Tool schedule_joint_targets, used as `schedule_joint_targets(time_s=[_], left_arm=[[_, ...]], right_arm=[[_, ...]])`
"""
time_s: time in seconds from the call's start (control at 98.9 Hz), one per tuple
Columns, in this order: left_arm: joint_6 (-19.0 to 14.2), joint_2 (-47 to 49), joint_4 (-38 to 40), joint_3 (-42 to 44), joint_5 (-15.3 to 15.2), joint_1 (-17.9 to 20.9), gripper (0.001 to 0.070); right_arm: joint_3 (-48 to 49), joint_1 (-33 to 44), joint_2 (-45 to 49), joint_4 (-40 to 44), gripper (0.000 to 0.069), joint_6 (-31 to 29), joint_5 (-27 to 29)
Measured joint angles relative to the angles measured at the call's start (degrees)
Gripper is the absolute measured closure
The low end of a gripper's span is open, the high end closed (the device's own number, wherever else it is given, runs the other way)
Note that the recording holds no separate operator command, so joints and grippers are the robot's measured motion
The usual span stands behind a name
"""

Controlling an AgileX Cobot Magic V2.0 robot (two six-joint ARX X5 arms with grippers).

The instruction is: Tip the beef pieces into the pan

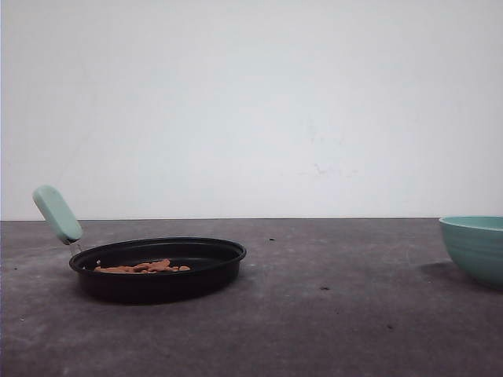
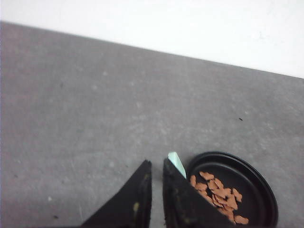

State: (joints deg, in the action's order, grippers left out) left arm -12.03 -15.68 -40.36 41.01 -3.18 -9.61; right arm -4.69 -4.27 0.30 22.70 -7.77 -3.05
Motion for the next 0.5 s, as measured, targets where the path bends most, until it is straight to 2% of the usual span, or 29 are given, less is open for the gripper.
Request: schedule_joint_targets(time_s=[0.142, 0.243, 0.364, 0.495], left_arm=[[3.2, 4.7, 13.2, -9.2, -0.2, 0.0, 0.0693], [3.7, 8.3, 19.9, -18.5, -0.2, 0.0, 0.0693], [3.7, 13.0, 16.0, -23.7, -0.2, 0.0, 0.0693], [5.0, 15.3, 11.5, -23.8, -2.6, 0.7, 0.0693]], right_arm=[[0.0, 0.0, 0.0, 0.0, 0.0681, 0.0, 0.0], [0.0, 0.0, 0.0, 0.0, 0.0681, 0.0, 0.0], [0.0, 0.0, 0.0, 0.0, 0.0681, 0.0, 0.0], [0.0, 0.0, 0.0, 0.0, 0.0681, 0.0, 0.0]])
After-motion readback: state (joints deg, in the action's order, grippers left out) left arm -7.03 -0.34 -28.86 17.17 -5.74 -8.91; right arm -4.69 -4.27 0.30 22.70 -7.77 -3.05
